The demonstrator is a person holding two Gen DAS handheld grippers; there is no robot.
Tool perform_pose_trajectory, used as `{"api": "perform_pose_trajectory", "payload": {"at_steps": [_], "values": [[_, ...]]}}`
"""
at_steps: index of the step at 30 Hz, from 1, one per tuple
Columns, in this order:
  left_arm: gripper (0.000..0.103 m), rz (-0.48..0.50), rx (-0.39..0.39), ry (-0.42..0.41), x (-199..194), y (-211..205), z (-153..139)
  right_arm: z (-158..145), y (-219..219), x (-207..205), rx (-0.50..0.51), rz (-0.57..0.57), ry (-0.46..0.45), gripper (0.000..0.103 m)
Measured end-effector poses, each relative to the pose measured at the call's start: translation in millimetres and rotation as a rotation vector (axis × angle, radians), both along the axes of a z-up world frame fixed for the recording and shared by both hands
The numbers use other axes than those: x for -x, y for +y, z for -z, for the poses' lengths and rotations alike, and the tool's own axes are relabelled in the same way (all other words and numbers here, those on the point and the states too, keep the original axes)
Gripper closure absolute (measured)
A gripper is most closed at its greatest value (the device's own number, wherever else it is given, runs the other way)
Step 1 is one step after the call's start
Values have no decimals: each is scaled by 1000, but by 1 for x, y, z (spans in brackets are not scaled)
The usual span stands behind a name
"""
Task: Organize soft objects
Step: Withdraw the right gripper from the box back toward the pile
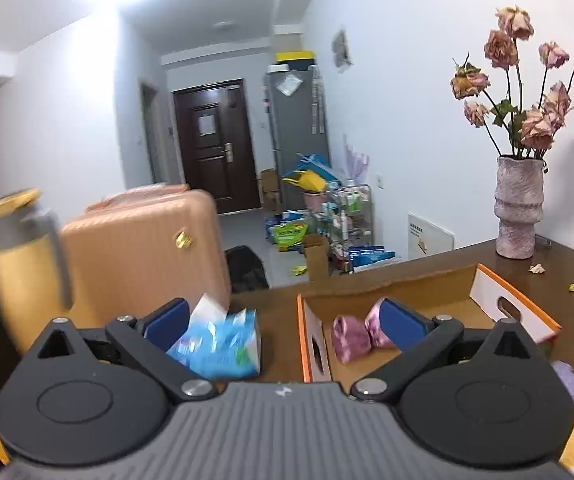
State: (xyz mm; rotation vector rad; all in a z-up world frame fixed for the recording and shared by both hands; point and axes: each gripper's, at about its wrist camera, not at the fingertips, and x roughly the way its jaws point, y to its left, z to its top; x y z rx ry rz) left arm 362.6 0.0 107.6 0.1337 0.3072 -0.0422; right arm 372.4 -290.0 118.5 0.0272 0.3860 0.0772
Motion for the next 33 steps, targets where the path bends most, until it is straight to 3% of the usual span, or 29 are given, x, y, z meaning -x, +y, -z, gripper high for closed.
{"api": "perform_pose_trajectory", "payload": {"at_steps": [4,7,9,19,25,33], "values": [[0,-30,81,-34,66,7,13,15,-3,63,-16,7,-55,10],[0,-97,40,-111,116,10,27,31,-2,112,1,31,-119,10],[0,-128,55,-134,148,15,36,42,0,143,7,52,-147,10],[0,-92,179,-97,295,50,90,103,7,297,-50,66,-189,8],[0,-73,160,-45,324,38,106,135,16,361,-51,42,-156,8],[0,-63,140,-38,321,28,109,142,14,363,-38,45,-151,9]]}}
